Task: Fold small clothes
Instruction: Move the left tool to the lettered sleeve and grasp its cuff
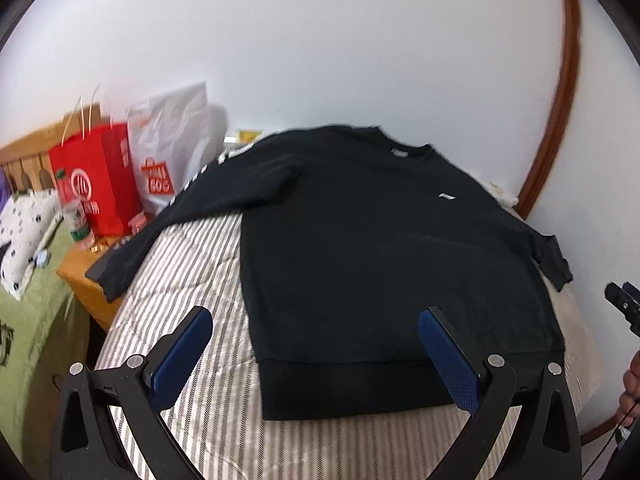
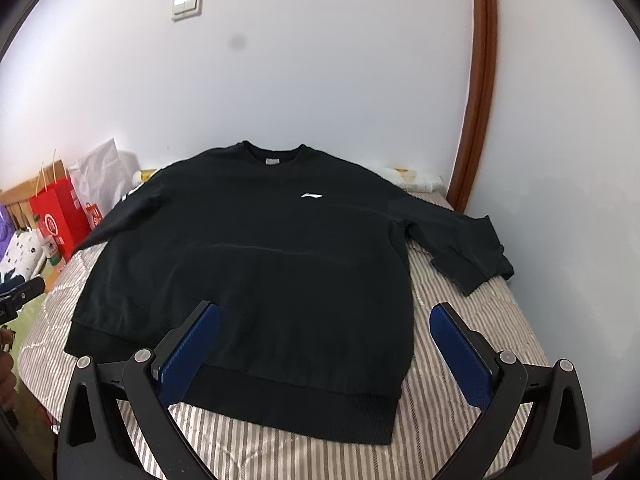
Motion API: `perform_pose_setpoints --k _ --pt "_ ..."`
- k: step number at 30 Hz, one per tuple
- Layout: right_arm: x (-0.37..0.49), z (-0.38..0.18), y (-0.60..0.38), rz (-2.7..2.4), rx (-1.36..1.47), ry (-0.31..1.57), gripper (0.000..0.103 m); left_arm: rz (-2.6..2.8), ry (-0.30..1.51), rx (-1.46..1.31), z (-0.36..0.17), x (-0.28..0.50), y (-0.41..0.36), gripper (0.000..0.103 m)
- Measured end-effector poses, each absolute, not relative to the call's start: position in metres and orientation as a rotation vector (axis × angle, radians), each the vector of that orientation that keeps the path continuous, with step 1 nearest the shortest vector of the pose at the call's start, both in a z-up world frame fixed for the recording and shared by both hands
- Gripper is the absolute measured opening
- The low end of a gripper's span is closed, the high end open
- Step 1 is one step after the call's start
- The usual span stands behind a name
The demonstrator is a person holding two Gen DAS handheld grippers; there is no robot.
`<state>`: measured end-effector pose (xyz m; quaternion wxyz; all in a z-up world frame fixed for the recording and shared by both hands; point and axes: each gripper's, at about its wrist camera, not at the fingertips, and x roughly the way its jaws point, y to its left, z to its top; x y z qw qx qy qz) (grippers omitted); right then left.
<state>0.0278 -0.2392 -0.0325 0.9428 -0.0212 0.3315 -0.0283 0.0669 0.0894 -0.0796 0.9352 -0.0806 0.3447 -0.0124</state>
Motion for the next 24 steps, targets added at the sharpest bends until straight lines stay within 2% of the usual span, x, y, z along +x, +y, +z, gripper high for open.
perform_pose_setpoints --k 6,24 --pt "0.061 -0.056 -0.238 -0.027 -0.005 0.743 0.103 0.012 0.785 -0.266 -0.111 0.103 0.126 0.103" --pt "0.150 -0.103 -0.238 -0.028 -0.013 0.839 0.103 0.259 0.824 -0.466 -0.157 0.217 0.237 0.103"
